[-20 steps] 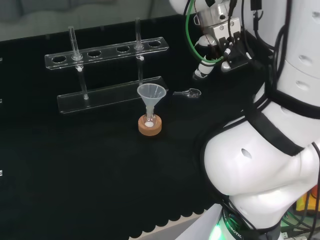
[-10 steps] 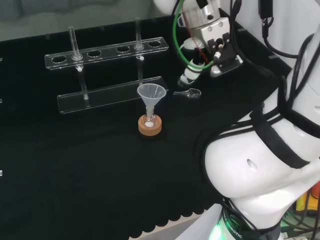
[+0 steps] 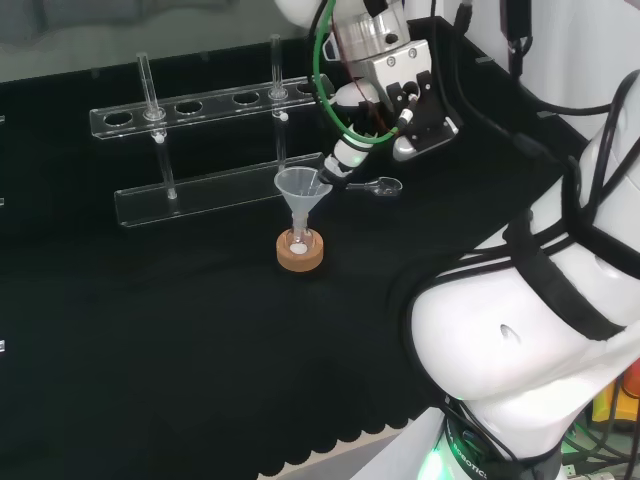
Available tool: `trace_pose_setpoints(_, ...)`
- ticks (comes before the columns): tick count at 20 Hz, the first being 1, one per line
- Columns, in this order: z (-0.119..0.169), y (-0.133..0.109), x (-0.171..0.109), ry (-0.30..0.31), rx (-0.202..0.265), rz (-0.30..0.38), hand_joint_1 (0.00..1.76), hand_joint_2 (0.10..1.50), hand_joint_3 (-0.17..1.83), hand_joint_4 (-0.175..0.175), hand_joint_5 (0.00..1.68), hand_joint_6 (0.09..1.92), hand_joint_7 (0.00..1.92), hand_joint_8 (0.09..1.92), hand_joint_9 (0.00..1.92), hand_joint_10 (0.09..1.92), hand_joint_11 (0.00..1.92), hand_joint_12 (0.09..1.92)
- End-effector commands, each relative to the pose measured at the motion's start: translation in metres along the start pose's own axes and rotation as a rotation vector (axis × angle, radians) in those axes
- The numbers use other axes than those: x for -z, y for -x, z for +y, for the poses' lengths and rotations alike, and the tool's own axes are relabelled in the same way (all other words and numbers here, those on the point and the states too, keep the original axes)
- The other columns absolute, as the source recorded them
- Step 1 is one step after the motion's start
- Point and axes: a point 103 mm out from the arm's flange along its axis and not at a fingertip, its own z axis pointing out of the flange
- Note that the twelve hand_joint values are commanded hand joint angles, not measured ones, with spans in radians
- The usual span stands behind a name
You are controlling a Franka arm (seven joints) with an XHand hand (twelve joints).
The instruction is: Remove the funnel from the round-bottom flask.
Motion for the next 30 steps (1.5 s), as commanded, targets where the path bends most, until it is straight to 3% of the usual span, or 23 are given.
trace_pose_setpoints(1,0.010,-0.012,-0.001,-0.027,0.031,0.012,0.50,0.67,0.32,-0.056,0.11,0.09,0.00,0.46,0.14,0.79,0.17,1.51)
trace_pose_setpoints(7,0.026,-0.021,-0.004,-0.031,0.053,-0.009,0.51,0.69,0.28,-0.055,0.06,0.09,0.00,0.33,0.10,0.81,0.21,1.52)
trace_pose_setpoints(19,0.054,-0.033,-0.018,-0.065,0.094,-0.032,0.55,0.70,0.28,-0.056,0.07,0.09,0.00,0.32,0.09,0.82,0.20,1.51)
trace_pose_setpoints(30,0.067,-0.035,-0.032,-0.074,0.095,-0.059,0.55,0.70,0.27,-0.058,0.08,0.09,0.00,0.32,0.09,0.82,0.20,1.51)
